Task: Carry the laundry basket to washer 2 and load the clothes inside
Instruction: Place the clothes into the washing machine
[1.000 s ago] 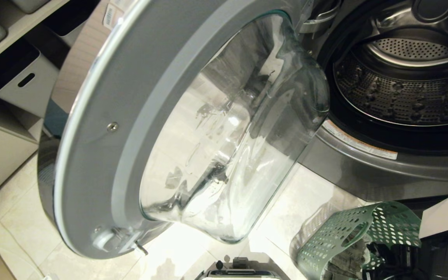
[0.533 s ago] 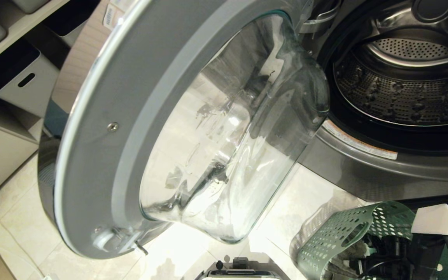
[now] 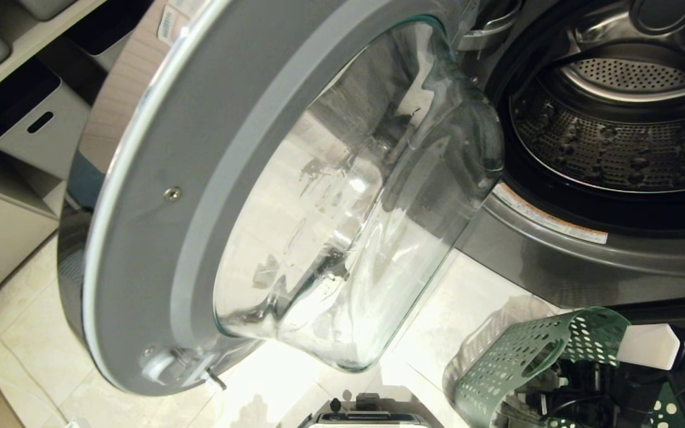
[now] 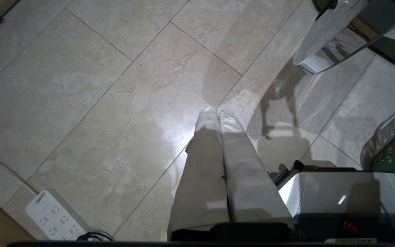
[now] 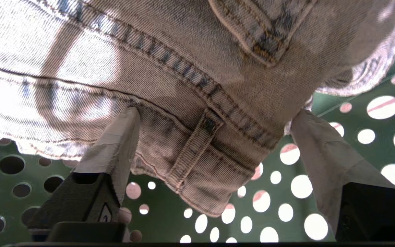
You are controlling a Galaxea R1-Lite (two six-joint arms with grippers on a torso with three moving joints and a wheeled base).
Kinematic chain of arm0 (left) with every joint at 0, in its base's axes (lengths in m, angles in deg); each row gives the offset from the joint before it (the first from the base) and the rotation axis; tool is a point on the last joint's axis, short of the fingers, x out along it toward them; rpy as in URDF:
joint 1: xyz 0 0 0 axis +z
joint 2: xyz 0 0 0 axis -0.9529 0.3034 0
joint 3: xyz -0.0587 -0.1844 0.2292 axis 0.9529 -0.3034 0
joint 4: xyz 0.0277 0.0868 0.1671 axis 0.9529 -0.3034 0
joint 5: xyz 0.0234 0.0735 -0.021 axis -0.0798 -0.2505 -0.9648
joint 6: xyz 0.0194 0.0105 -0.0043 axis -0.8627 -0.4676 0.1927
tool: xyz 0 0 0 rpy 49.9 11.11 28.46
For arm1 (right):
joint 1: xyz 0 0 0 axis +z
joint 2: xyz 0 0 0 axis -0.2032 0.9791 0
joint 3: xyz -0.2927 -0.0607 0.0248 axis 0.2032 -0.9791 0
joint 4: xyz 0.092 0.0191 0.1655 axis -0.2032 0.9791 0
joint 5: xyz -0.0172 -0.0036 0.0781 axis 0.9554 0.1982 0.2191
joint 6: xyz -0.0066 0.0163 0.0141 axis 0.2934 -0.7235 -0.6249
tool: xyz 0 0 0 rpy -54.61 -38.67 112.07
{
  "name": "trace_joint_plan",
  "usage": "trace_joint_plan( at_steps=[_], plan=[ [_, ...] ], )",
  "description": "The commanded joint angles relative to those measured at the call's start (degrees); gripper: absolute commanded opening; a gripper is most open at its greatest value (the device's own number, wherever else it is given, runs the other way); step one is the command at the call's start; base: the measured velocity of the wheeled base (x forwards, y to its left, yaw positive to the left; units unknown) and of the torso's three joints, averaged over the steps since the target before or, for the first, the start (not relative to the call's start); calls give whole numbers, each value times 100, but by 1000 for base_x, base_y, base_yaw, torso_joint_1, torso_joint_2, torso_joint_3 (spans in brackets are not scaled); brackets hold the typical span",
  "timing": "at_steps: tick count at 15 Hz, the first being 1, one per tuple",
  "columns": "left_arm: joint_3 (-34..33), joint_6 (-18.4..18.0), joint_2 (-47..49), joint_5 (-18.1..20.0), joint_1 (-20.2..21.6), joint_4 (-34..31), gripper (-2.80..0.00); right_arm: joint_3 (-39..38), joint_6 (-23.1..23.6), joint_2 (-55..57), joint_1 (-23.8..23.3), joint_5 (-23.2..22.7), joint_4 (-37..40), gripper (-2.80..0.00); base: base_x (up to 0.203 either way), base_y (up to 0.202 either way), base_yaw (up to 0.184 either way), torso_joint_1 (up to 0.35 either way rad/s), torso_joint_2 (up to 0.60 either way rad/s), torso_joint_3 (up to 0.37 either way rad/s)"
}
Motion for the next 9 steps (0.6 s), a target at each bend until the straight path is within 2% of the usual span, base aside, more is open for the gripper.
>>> trace_joint_plan(
  at_steps=[1,4,5,6,9],
  plan=[
    [0,2,5,0,0,1,-280,80,7,86,1,-9,-35,0,0,0,0,0,0,0],
    [0,2,5,0,0,1,-280,173,-2,144,-8,-9,106,0,0,0,0,0,0,0],
    [0,2,5,0,0,1,-280,168,-34,144,-8,-9,212,-196,0,0,0,0,0,0],
    [0,2,5,0,0,5,-280,173,-137,136,0,-9,228,-280,0,0,0,0,0,0],
    [0,2,5,0,0,1,-280,173,-230,109,1,-17,263,-280,0,0,0,0,0,0]
  ],
)
